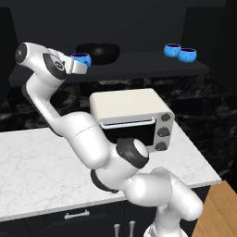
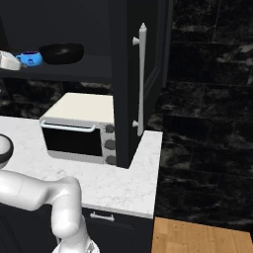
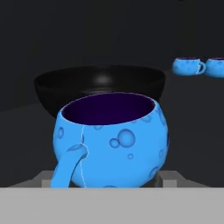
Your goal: Gather all objects into one cabinet and sort the glasses and bowls to opposite sides.
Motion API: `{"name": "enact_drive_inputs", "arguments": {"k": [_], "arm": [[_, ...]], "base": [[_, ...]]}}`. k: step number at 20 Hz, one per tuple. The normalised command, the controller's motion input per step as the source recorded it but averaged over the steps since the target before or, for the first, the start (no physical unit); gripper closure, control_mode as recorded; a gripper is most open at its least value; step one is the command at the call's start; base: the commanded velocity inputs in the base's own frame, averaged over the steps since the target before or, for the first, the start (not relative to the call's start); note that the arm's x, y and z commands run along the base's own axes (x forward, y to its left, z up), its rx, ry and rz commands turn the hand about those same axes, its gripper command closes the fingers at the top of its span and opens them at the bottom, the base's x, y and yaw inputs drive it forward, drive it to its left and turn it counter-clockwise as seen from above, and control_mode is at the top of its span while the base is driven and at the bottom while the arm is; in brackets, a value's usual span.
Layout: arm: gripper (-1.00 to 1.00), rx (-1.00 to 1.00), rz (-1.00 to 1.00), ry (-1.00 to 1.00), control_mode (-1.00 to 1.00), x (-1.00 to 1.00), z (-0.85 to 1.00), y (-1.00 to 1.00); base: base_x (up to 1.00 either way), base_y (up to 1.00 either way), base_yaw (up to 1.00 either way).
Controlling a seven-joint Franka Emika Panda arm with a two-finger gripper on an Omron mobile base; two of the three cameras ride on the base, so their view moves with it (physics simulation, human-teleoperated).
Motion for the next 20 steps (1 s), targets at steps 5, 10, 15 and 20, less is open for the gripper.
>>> {"name": "enact_drive_inputs", "arguments": {"k": [5, 10, 15, 20], "arm": [[1.0, 0.0, -0.02, 0.01, -1.0, 0.0, 0.0, -0.51], [1.0, 0.0, 0.0, 0.0, -1.0, -0.13, -0.01, -0.39], [1.0, 0.0, 0.0, 0.0, -1.0, -0.33, 0.0, -0.45], [1.0, 0.04, 0.0, 0.0, -1.0, -0.21, 0.0, -0.69]], "base": [[0.0, 0.0, 0.0], [0.0, 0.0, 0.0], [0.0, 0.0, 0.0], [0.0, 0.0, 0.0]]}}
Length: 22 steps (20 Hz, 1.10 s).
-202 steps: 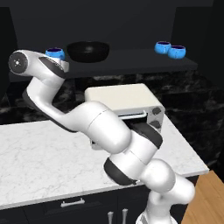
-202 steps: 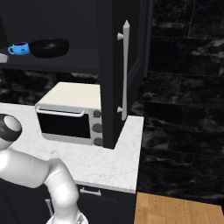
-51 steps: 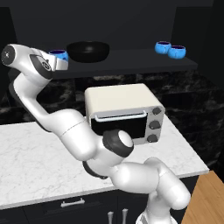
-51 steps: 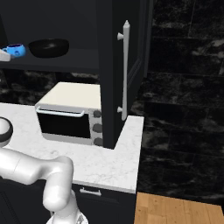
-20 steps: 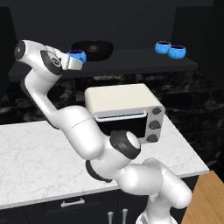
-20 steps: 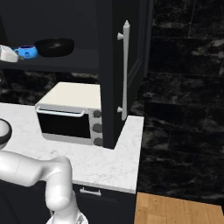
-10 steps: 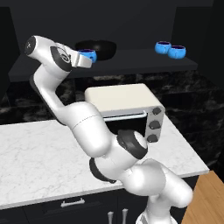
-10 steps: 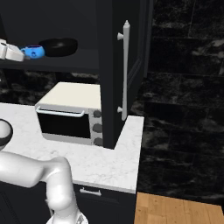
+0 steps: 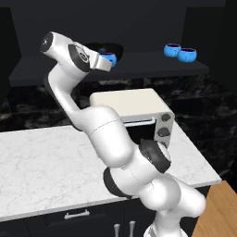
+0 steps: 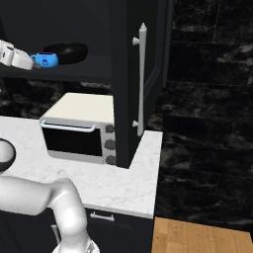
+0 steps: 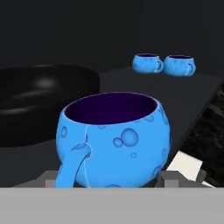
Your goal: Gather all objects into one cabinet and sort the glasses and bowls to opposite sides.
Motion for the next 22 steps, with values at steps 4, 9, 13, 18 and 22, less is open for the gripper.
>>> {"name": "enact_drive_inputs", "arguments": {"k": [4, 9, 13, 18, 22], "arm": [[1.0, 0.07, 0.0, 0.0, -1.0, 0.0, 0.0, -0.84], [1.0, 0.06, 0.0, 0.0, -1.0, 0.0, 0.0, -0.82], [1.0, 0.05, 0.0, 0.0, -1.0, 0.0, 0.0, -0.79], [1.0, 0.06, 0.0, 0.0, -1.0, 0.0, 0.0, -0.81], [1.0, 0.05, 0.0, 0.0, -1.0, 0.0, 0.0, -0.71]], "base": [[0.0, 0.0, 0.0], [0.0, 0.0, 0.0], [0.0, 0.0, 0.0], [0.0, 0.0, 0.0], [0.0, 0.0, 0.0]]}}
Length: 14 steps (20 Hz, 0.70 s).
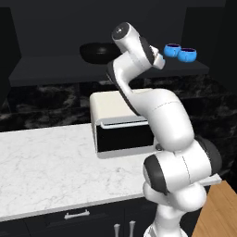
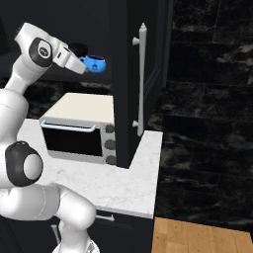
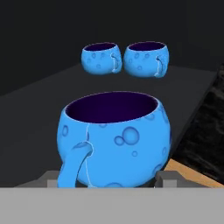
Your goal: Gather all objects into one cabinet and sort the glasses and bowls to opposite sides.
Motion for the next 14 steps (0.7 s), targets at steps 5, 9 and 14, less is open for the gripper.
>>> {"name": "enact_drive_inputs", "arguments": {"k": [5, 9, 14], "arm": [[1.0, 0.03, 0.0, 0.0, -1.0, 0.11, 0.0, -0.63], [1.0, 0.0, 0.0, 0.0, -1.0, 0.31, 0.0, -0.37], [1.0, 0.0, 0.0, 0.0, -1.0, 0.26, -0.1, -0.24]], "base": [[0.0, 0.0, 0.0], [0.0, 0.0, 0.0], [0.0, 0.0, 0.0]]}}
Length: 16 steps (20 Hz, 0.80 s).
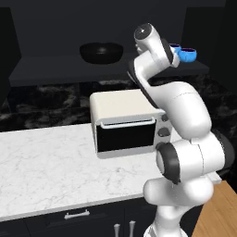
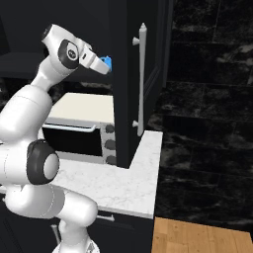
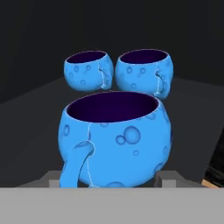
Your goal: Gather all objects into one cabinet and sort the glasses and bowls to opposite sides.
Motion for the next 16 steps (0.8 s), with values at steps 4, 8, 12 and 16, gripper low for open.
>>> {"name": "enact_drive_inputs", "arguments": {"k": [4, 8, 12, 16], "arm": [[1.0, 0.0, 0.0, -0.03, -1.0, 0.2, -0.15, -0.26], [1.0, 0.0, 0.0, -0.05, -1.0, 0.17, -0.24, -0.31], [1.0, 0.0, 0.0, -0.05, -1.0, 0.15, -0.25, -0.34], [1.0, 0.0, 0.0, -0.06, -1.0, 0.06, -0.29, -0.25]], "base": [[0.0, 0.0, 0.0], [0.0, 0.0, 0.0], [0.0, 0.0, 0.0], [0.0, 0.0, 0.0]]}}
